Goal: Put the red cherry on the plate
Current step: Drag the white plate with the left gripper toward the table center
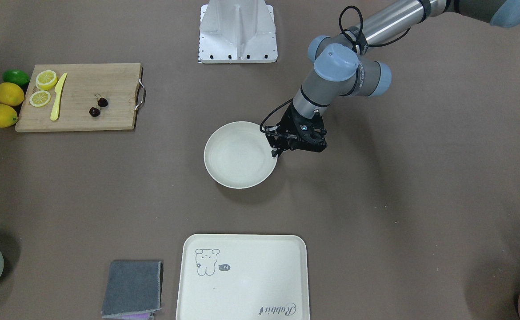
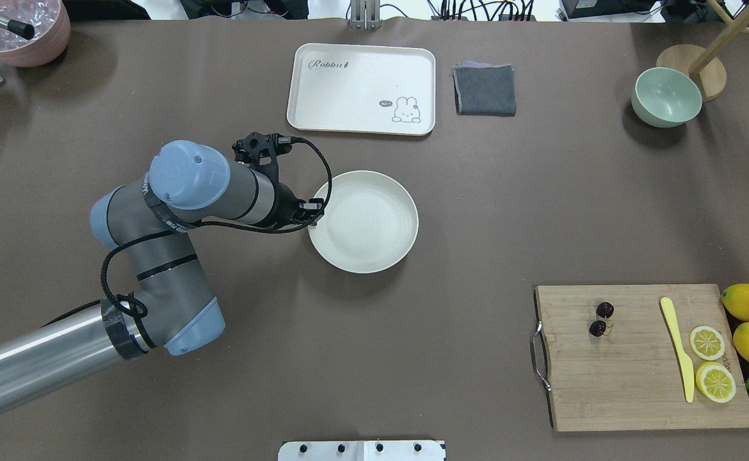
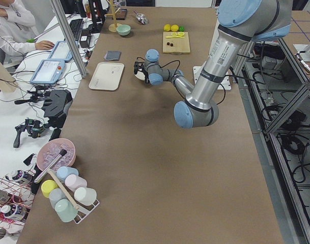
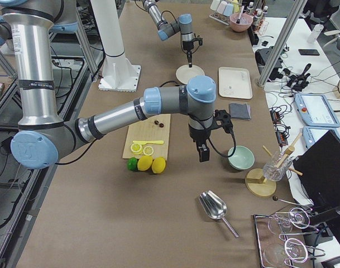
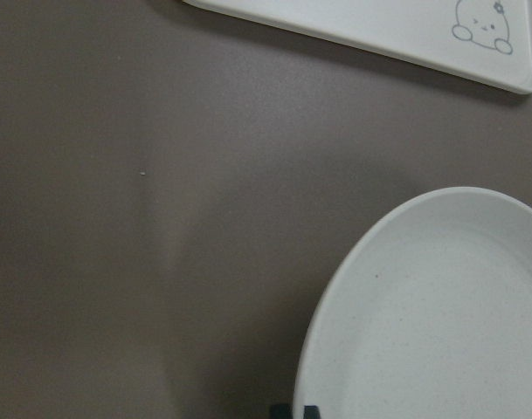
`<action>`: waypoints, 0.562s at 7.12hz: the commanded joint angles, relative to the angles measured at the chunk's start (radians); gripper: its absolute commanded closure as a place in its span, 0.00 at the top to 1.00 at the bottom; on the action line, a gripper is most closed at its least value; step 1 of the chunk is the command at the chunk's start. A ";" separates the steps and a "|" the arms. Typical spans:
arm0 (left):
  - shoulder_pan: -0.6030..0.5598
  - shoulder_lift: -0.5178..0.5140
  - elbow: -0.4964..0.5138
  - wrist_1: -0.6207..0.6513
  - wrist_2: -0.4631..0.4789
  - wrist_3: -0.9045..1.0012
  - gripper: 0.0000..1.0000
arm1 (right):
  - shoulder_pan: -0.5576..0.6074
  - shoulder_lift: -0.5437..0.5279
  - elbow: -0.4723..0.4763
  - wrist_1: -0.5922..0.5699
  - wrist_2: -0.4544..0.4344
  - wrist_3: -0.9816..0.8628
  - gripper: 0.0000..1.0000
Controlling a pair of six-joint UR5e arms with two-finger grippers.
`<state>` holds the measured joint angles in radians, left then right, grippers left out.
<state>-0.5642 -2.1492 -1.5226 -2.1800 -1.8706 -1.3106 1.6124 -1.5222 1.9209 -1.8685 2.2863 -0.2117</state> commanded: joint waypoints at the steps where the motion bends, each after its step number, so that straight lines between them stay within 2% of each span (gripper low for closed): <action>1: 0.021 0.002 -0.002 -0.006 0.021 -0.001 0.00 | 0.007 -0.009 0.000 0.002 -0.001 0.000 1.00; 4: 0.049 0.052 -0.005 -0.067 0.051 0.001 0.00 | 0.007 -0.019 0.000 0.005 -0.001 -0.002 1.00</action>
<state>-0.5279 -2.1100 -1.5267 -2.2293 -1.8299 -1.3102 1.6197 -1.5361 1.9211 -1.8652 2.2860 -0.2131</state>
